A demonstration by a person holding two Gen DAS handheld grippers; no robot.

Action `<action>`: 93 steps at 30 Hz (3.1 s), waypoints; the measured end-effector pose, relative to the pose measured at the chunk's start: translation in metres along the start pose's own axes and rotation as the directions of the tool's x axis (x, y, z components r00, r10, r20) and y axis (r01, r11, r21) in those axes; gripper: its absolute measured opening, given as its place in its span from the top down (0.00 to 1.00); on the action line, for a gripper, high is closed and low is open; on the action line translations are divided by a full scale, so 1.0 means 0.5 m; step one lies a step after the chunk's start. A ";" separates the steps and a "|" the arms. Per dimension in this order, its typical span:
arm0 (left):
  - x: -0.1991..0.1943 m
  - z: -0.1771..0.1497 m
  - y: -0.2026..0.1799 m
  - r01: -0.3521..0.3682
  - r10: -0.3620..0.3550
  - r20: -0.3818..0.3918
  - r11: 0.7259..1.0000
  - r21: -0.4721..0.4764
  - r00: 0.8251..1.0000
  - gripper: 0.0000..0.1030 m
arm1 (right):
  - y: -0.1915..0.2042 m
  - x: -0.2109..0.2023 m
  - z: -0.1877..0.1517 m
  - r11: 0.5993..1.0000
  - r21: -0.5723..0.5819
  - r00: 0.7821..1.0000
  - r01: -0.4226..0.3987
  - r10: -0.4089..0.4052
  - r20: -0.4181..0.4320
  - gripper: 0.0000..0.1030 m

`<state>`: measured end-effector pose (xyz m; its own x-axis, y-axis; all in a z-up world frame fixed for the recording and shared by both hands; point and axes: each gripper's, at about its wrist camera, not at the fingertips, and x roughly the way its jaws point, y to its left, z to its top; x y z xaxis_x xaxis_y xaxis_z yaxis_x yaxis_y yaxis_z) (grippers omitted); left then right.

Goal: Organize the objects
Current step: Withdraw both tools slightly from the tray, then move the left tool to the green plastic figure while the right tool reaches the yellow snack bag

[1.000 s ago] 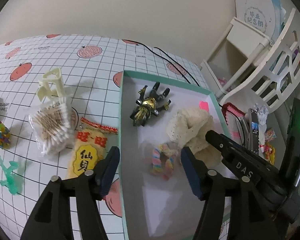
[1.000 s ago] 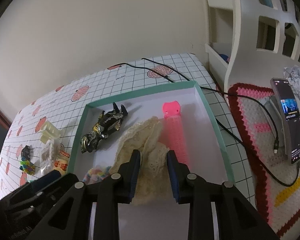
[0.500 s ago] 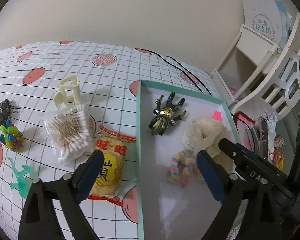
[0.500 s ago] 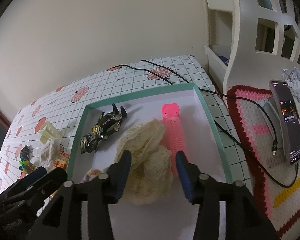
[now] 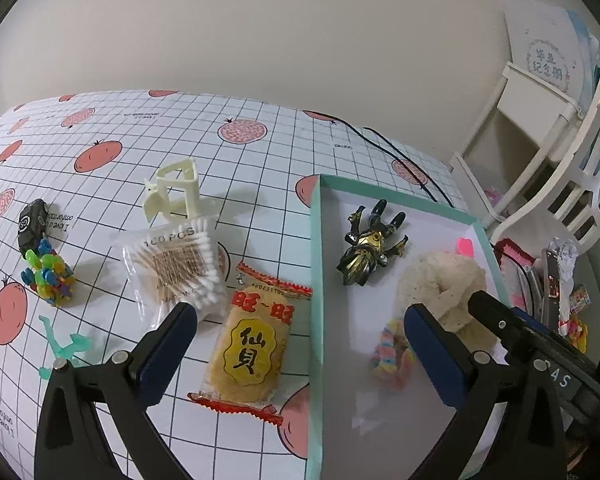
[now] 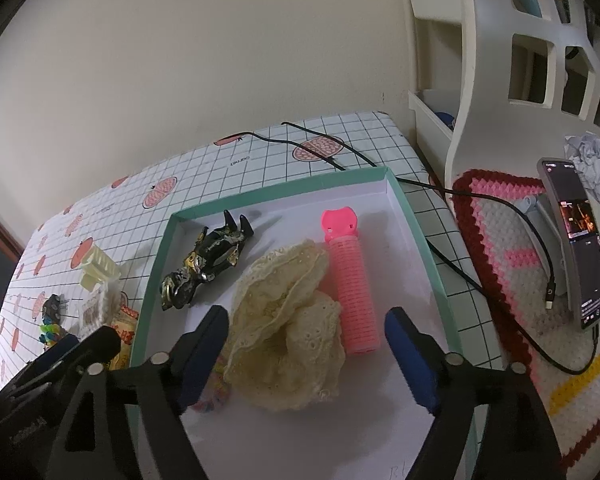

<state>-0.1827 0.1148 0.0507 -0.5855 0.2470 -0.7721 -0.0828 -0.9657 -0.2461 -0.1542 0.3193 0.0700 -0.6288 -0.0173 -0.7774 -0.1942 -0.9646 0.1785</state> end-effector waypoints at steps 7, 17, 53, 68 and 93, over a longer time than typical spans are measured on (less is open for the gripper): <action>-0.002 0.000 -0.001 0.016 -0.016 0.008 1.000 -0.007 1.000 0.00 | 0.003 -0.003 0.001 1.000 -0.010 1.000 0.000 0.000 0.013 0.00; -0.002 0.001 0.000 0.017 -0.017 0.005 1.000 -0.009 1.000 0.00 | 0.001 -0.003 0.000 1.000 -0.013 1.000 0.001 -0.001 0.011 0.00; -0.086 0.030 0.315 -0.208 0.188 -0.109 0.955 -0.212 0.976 0.00 | 0.288 -0.011 -0.016 0.973 -0.174 0.988 -0.152 0.151 -0.018 0.20; -0.036 0.000 0.317 -0.258 0.212 -0.260 0.953 -0.157 0.942 0.00 | 0.360 0.063 -0.062 0.960 -0.211 0.968 -0.183 0.138 -0.209 0.43; -0.010 -0.011 0.298 -0.273 0.244 -0.288 0.960 -0.066 0.926 0.37 | 0.383 0.117 -0.090 0.973 -0.216 0.955 -0.076 0.010 -0.295 0.47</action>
<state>-0.1877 -0.0297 0.0150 -0.3299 0.0165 -0.9439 0.1334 -0.9890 -0.0639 -0.1940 0.1217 0.0316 -0.3807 -0.1035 -0.9189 0.0213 -0.9944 0.1031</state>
